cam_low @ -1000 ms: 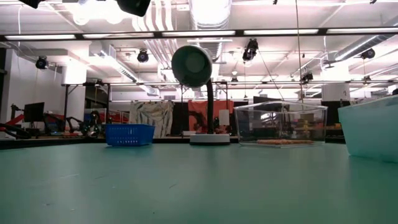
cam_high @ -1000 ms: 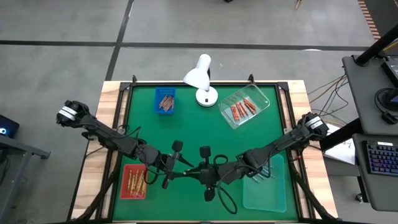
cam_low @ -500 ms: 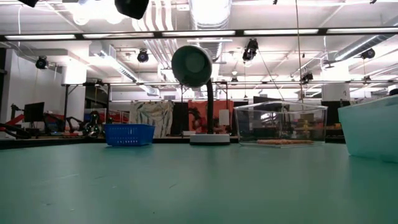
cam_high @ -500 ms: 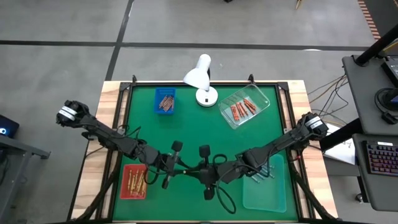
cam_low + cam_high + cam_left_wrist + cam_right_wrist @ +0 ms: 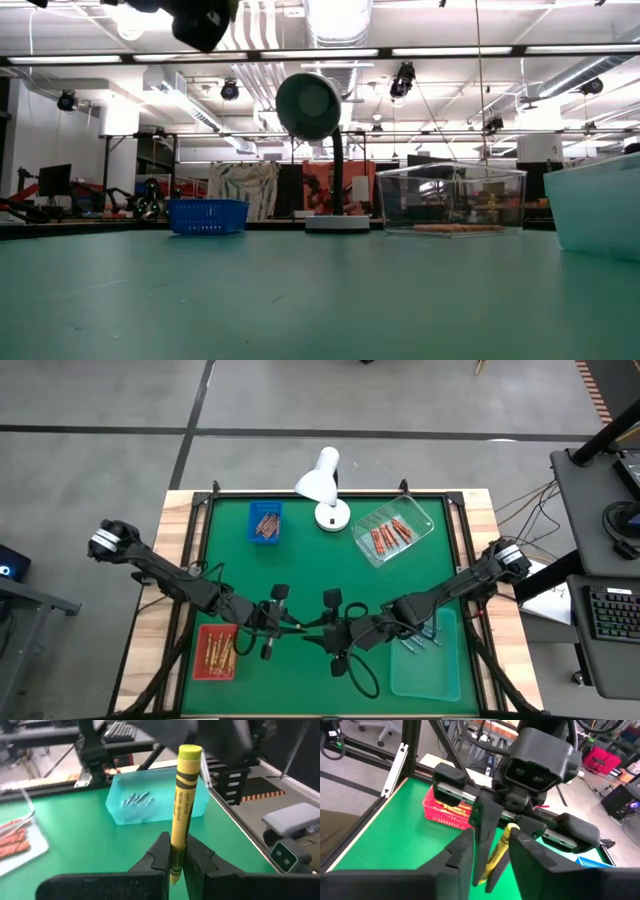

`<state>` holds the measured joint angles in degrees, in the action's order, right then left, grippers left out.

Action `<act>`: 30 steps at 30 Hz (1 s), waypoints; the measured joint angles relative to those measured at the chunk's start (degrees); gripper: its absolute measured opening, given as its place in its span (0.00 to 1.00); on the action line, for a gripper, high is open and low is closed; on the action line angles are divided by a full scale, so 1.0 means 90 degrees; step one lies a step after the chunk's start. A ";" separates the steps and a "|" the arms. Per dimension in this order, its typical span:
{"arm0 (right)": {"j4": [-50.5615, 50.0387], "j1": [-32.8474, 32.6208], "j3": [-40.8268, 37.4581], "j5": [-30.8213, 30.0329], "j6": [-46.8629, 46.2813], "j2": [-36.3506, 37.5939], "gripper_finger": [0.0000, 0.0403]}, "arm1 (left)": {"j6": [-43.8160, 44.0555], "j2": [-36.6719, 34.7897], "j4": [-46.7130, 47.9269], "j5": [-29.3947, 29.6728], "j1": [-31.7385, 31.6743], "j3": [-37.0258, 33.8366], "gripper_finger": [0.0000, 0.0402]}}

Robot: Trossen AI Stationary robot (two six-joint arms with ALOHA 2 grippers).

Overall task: Sort crayons
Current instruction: Put the yellow crayon into the red bin

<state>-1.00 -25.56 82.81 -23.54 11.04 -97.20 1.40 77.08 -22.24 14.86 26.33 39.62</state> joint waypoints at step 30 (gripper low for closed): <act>-0.0907 0.0054 0.0000 -0.0125 -0.0494 0.0394 0.45 | 0.8436 0.0851 1.0084 -0.2347 0.1925 0.2305 0.01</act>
<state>-9.15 -25.08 82.81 -24.67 6.60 -93.65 77.33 84.74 68.52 -6.27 43.65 60.36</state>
